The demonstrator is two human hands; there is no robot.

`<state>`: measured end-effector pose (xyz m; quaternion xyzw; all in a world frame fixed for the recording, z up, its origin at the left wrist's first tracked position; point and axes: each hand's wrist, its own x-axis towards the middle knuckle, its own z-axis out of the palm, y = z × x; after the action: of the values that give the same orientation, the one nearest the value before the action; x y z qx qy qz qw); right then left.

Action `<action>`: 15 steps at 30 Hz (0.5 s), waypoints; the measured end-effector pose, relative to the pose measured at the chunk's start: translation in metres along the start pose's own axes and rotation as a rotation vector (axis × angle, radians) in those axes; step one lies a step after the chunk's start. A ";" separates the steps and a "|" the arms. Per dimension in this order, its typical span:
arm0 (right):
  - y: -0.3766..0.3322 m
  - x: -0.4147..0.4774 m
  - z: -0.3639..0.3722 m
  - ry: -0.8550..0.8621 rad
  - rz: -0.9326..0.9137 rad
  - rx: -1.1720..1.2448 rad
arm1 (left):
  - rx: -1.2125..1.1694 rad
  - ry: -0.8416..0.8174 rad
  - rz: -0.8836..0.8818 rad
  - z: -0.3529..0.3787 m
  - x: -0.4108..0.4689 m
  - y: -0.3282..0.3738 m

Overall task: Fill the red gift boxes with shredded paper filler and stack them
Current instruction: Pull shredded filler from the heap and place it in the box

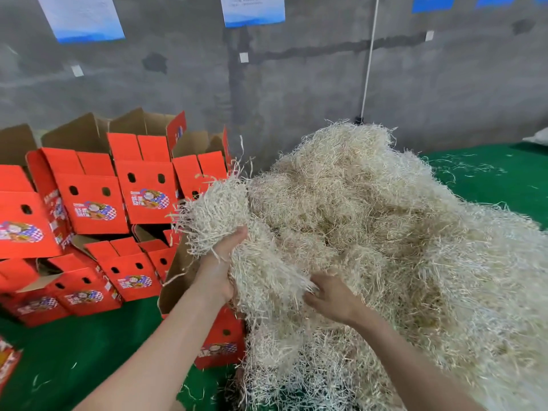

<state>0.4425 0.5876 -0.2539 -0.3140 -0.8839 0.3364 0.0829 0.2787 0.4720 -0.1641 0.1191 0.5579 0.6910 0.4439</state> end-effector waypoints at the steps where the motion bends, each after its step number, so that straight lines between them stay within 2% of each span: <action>1: 0.005 -0.003 -0.002 -0.067 0.034 0.058 | 0.032 0.017 0.019 0.000 0.001 0.003; 3: 0.005 -0.005 -0.010 -0.203 0.067 0.230 | 0.094 0.022 0.027 0.000 -0.001 0.007; 6: -0.002 -0.002 -0.013 -0.332 0.080 0.029 | 0.149 -0.089 -0.022 -0.005 0.004 0.010; 8: -0.004 0.004 -0.016 -0.166 0.068 0.047 | 0.326 -0.214 -0.008 -0.008 0.005 0.011; 11: -0.009 0.011 -0.029 0.198 0.100 0.335 | 0.864 -0.537 -0.125 -0.008 0.000 0.008; 12: -0.012 0.014 -0.037 0.257 0.099 0.391 | 1.045 -0.614 -0.181 -0.006 -0.002 0.003; 14: -0.023 0.020 -0.047 0.271 0.072 0.379 | 1.237 -0.624 -0.291 -0.004 -0.003 -0.007; 15: -0.026 0.020 -0.049 0.278 0.054 0.351 | 1.244 -0.591 -0.335 -0.002 -0.004 -0.010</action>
<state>0.4312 0.6110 -0.2009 -0.3618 -0.7832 0.4406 0.2481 0.2844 0.4674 -0.1718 0.4460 0.7160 0.1052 0.5266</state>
